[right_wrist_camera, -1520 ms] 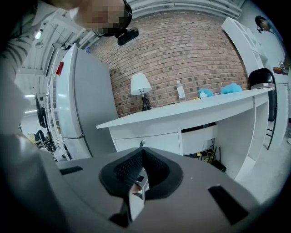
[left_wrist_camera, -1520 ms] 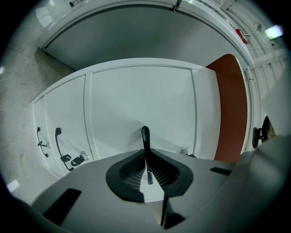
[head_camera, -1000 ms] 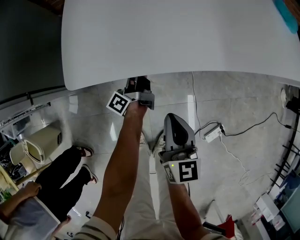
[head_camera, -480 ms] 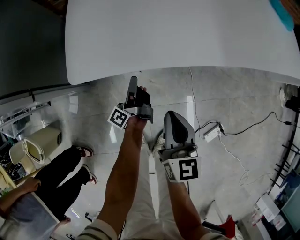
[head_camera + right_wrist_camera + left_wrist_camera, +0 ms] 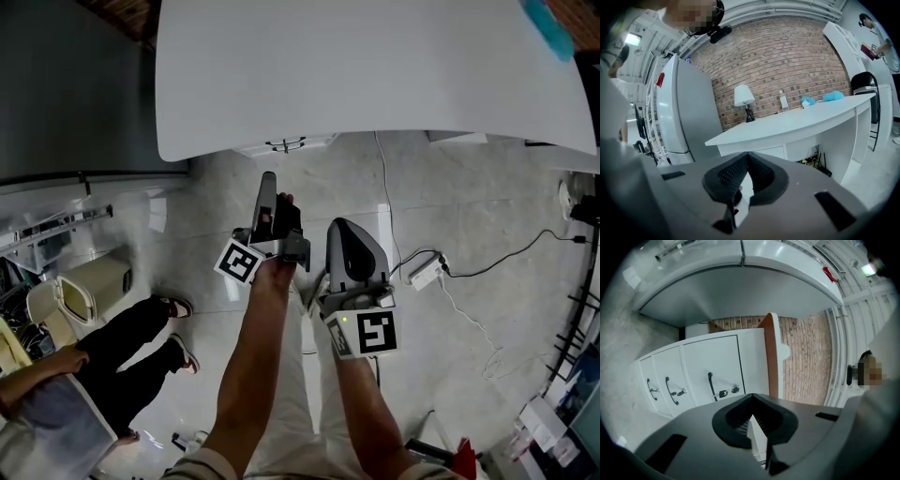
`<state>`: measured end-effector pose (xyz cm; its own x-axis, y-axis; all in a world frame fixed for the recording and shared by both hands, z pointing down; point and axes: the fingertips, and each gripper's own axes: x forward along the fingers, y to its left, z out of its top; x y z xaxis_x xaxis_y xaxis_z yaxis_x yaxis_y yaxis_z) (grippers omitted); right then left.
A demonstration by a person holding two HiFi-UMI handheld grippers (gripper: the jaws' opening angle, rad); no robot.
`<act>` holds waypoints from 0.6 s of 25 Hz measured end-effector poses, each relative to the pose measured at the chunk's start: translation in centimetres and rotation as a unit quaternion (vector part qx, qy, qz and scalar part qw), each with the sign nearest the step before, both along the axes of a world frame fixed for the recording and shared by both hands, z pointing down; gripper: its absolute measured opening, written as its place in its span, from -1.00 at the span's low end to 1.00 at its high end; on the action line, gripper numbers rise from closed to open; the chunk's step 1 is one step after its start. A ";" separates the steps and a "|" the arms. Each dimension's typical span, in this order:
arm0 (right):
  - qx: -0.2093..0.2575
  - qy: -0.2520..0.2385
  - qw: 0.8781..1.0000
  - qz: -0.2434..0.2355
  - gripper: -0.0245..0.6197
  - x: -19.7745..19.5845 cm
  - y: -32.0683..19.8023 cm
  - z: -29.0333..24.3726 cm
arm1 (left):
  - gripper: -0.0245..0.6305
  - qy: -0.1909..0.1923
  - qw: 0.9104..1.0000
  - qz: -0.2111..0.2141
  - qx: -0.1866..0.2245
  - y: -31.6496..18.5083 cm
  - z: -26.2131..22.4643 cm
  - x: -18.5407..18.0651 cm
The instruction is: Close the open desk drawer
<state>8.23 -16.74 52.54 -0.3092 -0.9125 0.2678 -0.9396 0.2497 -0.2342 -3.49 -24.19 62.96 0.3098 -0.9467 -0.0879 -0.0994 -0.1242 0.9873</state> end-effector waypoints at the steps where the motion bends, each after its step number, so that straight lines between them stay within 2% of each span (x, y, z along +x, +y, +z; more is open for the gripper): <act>1: -0.001 -0.002 1.000 0.000 -0.89 0.0 0.1 -0.3 | -0.91 -0.011 1.000 0.001 -0.001 0.3 -0.9 -0.1; 3: -0.005 -0.005 1.000 -0.003 -0.89 -0.2 0.3 -0.8 | -0.91 -0.045 0.999 0.007 -0.001 1.1 -3.0 -0.3; 5: -0.009 -0.008 1.000 -0.008 -0.89 -0.5 0.7 -1.5 | -0.91 -0.102 0.995 0.021 0.009 2.0 -5.4 -0.5; 9: -0.005 -0.011 1.000 -0.013 -0.89 -0.3 0.7 -3.9 | -0.91 -0.217 0.975 0.040 0.032 3.1 -10.5 -0.3; 15: 0.028 -0.015 0.999 -0.017 -0.89 -0.5 -1.3 -8.9 | -0.91 -0.325 0.943 0.035 0.066 2.6 -17.9 -0.5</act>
